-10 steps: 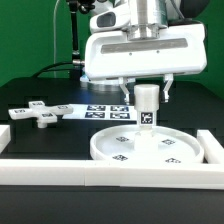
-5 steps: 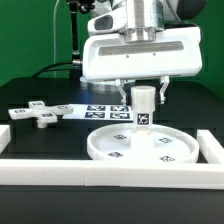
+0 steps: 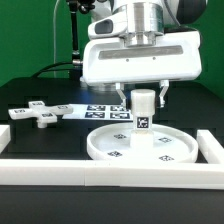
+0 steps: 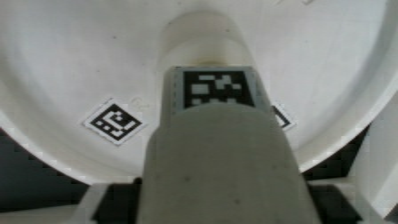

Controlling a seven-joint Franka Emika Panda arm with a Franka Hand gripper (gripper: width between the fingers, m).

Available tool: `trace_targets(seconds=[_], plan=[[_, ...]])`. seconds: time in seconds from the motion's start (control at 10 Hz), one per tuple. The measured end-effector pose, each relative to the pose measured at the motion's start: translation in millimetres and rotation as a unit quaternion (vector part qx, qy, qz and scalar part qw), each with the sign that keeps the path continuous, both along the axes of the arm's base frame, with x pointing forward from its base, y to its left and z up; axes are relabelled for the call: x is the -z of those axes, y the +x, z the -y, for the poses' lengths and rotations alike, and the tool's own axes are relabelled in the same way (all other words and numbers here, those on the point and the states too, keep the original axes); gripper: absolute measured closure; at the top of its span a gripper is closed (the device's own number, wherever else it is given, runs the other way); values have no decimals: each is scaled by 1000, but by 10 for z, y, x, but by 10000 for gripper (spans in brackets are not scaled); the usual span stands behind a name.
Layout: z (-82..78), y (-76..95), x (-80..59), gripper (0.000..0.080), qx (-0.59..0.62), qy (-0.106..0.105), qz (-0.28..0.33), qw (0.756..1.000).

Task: Assemble round table

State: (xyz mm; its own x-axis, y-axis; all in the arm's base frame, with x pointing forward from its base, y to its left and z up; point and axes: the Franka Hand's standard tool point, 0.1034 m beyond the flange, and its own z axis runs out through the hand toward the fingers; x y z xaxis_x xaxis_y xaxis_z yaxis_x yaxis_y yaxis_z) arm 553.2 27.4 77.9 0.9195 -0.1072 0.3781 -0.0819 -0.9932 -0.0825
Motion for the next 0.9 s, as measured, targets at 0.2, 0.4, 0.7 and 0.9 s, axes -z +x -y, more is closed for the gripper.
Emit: trace_targets(seconds=[0.2,0.4,0.7,0.9], plan=[[8,26,0,389,1,-3,10,1000],[16,49,0,389,3,-6,21,1000],[31,67,-1,389,5,-9,29,1000],[10,78,-75,175,3,-5,25,1000]])
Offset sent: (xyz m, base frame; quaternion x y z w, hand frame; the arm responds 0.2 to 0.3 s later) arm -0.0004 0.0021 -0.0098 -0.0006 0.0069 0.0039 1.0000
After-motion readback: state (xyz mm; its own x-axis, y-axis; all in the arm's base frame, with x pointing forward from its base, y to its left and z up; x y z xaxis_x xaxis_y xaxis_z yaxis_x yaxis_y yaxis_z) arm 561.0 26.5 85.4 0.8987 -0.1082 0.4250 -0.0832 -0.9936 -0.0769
